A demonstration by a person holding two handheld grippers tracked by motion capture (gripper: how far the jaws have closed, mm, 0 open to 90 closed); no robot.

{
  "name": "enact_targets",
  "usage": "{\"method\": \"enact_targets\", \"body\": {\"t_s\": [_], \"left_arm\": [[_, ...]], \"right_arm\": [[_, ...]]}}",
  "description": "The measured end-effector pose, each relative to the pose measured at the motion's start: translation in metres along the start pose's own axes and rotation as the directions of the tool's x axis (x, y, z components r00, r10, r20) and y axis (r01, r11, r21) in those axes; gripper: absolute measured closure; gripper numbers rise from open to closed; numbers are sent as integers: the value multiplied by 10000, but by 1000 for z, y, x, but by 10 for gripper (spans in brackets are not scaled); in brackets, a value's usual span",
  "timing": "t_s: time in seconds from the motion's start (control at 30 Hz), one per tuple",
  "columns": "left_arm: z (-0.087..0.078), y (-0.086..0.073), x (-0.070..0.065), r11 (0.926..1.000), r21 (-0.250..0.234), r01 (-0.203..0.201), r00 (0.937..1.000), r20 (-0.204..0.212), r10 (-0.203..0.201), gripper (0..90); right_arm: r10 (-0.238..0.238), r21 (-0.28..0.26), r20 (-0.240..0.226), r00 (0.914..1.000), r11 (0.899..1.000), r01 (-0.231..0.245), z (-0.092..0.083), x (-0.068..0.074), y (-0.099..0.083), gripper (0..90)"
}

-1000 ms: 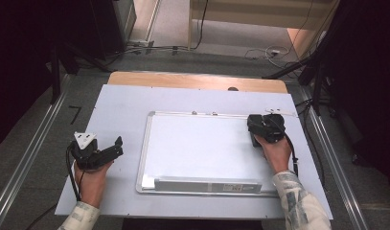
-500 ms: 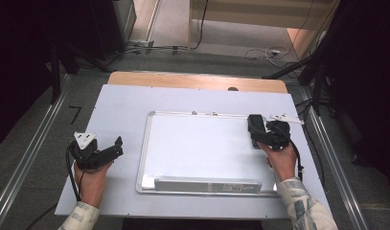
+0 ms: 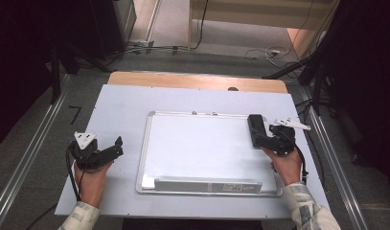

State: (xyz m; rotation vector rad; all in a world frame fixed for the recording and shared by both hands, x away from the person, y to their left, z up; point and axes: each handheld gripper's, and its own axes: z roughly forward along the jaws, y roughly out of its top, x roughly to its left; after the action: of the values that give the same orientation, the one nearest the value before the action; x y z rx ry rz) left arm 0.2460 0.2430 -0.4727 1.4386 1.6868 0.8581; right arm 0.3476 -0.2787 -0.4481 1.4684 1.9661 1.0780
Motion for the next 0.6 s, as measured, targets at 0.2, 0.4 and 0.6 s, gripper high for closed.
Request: {"method": "enact_targets", "body": {"t_s": [0.2, 0.4, 0.6], "left_arm": [[-1, 0, 0, 10000, 3, 11, 10000, -11, -11, 33], [0, 0, 0, 10000, 2, 15, 10000, -30, -15, 33], [0, 0, 0, 10000, -7, 7, 10000, -19, -7, 32]], "right_arm": [[-66, -42, -14, 10000, 10000, 66, -6, -2, -3, 218], [-87, -166, -46, 10000, 9998, 87, -14, -4, -6, 218], [-192, -138, 47, 9998, 9997, 193, -20, -8, -11, 214]]}}
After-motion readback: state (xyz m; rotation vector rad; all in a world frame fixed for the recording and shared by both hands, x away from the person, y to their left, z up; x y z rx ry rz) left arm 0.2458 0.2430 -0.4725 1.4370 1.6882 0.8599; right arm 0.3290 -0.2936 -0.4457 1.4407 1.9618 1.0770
